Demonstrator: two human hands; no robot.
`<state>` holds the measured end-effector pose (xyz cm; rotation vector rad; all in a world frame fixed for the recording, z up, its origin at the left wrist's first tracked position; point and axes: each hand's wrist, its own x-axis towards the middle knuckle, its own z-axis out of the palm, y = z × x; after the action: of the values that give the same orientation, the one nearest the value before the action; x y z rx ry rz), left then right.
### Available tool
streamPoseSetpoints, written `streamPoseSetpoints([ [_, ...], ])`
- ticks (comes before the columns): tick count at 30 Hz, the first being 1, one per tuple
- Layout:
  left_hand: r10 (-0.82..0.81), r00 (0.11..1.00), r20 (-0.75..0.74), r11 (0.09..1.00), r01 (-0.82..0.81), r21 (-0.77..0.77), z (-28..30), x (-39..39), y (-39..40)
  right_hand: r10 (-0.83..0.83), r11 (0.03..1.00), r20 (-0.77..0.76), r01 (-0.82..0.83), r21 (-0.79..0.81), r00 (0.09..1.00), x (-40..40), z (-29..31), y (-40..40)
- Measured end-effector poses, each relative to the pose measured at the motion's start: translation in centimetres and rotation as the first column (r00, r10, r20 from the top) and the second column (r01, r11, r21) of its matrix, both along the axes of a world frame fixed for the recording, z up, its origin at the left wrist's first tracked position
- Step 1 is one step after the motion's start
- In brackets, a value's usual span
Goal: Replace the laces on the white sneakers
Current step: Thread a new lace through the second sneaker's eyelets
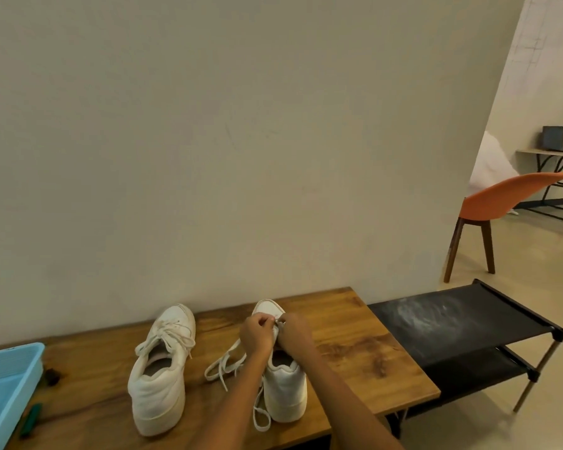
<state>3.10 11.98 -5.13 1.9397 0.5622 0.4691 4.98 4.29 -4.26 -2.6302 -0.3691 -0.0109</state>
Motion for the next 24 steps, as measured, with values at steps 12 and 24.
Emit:
streamPoseSetpoints([
  [12,-0.020,0.973,-0.230,0.896,0.120,0.427,0.0,0.6,-1.1,-0.121,0.860,-0.190,0.198,0.471,0.974,-0.1,0.2,-1.5],
  [24,0.014,0.952,-0.307,0.884,0.132,0.449,0.4,0.9,-1.2,-0.120,0.853,-0.169,0.189,0.486,0.978,-0.4,0.3,-1.4],
])
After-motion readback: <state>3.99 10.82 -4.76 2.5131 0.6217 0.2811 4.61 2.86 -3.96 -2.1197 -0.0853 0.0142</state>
